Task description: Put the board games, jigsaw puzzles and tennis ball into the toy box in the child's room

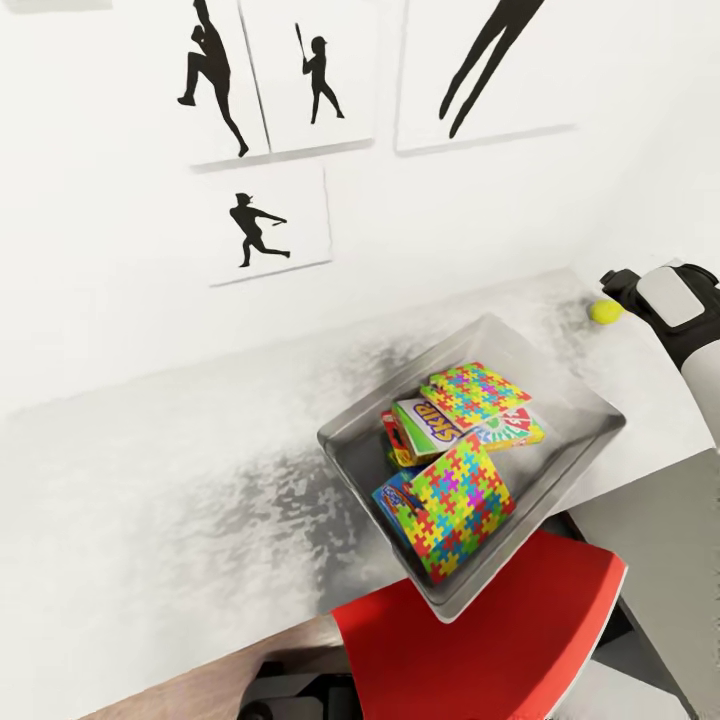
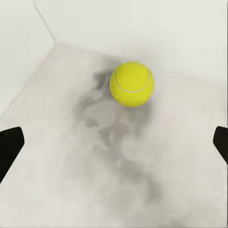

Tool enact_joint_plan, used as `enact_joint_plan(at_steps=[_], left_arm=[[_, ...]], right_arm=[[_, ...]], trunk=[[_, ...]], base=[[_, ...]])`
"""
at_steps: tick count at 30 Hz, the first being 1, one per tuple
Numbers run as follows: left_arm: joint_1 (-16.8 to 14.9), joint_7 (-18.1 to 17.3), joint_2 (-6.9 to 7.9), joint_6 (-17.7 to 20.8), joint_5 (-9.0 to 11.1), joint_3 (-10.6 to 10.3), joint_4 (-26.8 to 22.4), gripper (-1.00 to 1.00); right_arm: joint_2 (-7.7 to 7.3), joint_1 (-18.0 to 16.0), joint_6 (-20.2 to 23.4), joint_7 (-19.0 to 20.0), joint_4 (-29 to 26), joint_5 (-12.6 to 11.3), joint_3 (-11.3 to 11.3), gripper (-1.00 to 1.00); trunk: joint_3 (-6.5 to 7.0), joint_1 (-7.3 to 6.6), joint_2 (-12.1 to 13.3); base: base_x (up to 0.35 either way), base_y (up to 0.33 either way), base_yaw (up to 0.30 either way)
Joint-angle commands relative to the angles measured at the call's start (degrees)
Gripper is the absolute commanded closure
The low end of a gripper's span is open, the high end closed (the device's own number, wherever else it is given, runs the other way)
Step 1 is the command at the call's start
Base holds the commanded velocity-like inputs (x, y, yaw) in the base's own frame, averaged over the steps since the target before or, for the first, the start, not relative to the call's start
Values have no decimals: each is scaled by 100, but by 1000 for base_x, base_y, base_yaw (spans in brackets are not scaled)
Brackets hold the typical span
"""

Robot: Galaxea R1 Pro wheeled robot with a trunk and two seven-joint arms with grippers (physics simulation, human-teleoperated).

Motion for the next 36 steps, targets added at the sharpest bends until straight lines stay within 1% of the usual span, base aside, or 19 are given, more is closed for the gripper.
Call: enact_joint_plan(at_steps=[1, 8, 14, 22, 36], left_arm=[[-4, -48, -5, 20, -40, 21, -20, -100], [-4, -48, -8, 20, -40, 20, -19, -100], [-4, -51, -11, 20, -42, 20, -18, -100], [-4, -52, -13, 20, -44, 19, -19, -100], [-4, -52, -14, 20, -37, 19, -17, -100]], right_arm=[[-10, -5, 25, -42, -12, -30, 44, -100], [-15, -6, 16, -56, -20, -30, 41, -100], [-13, -9, -8, -61, -29, -30, 40, -100], [-6, -9, -131, -75, -39, -30, 40, -100], [37, -8, -183, -90, -47, -32, 57, -100]], trunk=[[-9, 4, -10], [-20, 4, -10], [-26, 4, -10], [-29, 4, -10], [-30, 4, -10]], base=[[0, 0, -193], [0, 0, -204], [0, 0, -119], [0, 0, -45], [0, 0, -11]])
